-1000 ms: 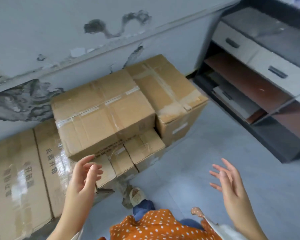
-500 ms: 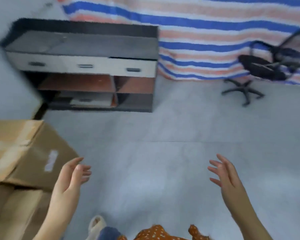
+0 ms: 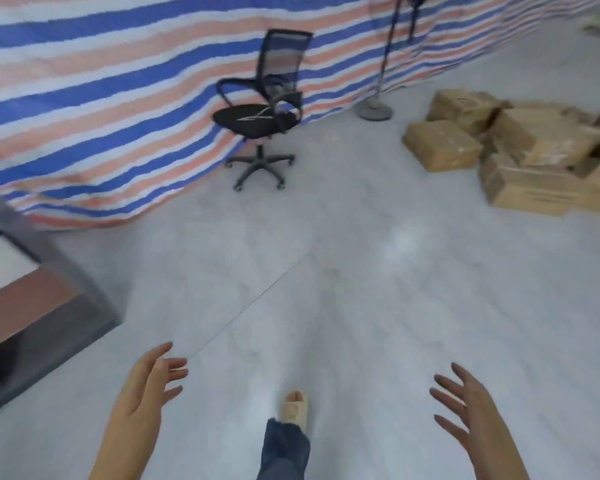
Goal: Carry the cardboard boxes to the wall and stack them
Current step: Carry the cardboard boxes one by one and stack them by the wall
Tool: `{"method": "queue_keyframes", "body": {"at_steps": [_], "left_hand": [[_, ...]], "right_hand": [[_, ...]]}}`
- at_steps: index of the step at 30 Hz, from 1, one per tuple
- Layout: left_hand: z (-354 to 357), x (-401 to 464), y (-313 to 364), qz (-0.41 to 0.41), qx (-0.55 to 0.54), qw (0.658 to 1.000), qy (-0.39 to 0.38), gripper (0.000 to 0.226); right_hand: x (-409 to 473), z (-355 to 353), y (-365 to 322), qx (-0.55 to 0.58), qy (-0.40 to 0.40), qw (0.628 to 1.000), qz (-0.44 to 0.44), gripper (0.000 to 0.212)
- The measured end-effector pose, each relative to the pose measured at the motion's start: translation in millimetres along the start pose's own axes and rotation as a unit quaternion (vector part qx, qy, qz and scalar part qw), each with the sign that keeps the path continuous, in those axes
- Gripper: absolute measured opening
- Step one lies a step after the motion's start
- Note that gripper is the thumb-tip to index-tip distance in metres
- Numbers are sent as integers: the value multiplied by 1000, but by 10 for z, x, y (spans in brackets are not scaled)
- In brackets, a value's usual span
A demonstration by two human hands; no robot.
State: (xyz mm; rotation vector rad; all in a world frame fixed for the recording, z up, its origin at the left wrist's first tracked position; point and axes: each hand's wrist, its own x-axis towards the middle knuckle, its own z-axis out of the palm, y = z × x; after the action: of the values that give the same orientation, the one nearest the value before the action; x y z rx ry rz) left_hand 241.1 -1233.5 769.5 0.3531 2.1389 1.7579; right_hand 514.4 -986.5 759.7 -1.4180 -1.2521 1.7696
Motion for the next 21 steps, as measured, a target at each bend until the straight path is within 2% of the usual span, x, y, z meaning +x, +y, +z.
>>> {"method": "queue_keyframes", "body": {"at_steps": [1, 3, 4, 5, 8, 9, 10, 13, 14, 17, 18, 19, 21], "left_hand": [[212, 246, 27, 4, -4, 1000, -21, 25], [523, 556, 118, 3, -6, 998, -55, 26], [730, 775, 212, 8, -9, 997, -76, 26], [924, 986, 319, 15, -7, 995, -96, 26], [1492, 1583, 657, 48, 11, 986, -159, 24], [1675, 1757, 752, 60, 20, 982, -180, 23], [1855, 1917, 837, 69, 24, 976, -204, 21], [2390, 2284, 1029, 83, 35, 962, -258, 18], [2583, 2365, 1085, 83, 37, 957, -274, 19], [3170, 2547, 1146, 73, 36, 947, -311, 15], [3373, 2591, 1149, 74, 40, 944, -319, 15], [3575, 2633, 1158, 73, 41, 942, -324, 15], [3983, 2710, 1171, 76, 39, 942, -323, 21]], "right_hand": [[106, -81, -8, 10, 14, 1000, -7, 41], [221, -158, -48, 5, 4, 1000, -19, 39], [355, -154, -142, 18, 35, 999, -21, 41], [479, -113, -272, 26, 59, 998, -26, 47], [888, -37, -657, 16, 139, 988, -62, 108], [1000, -61, -727, 8, 167, 983, -79, 112], [1097, -86, -791, 4, 187, 978, -91, 104], [1321, -194, -967, 7, 224, 969, -108, 50], [1394, -252, -1017, 15, 241, 965, -101, 49], [1649, -479, -1040, 17, 283, 955, -91, 99], [1768, -565, -1038, 22, 304, 949, -87, 101], [1909, -644, -1071, 32, 319, 944, -80, 90], [2205, -829, -1189, 55, 337, 937, -73, 37]]}}
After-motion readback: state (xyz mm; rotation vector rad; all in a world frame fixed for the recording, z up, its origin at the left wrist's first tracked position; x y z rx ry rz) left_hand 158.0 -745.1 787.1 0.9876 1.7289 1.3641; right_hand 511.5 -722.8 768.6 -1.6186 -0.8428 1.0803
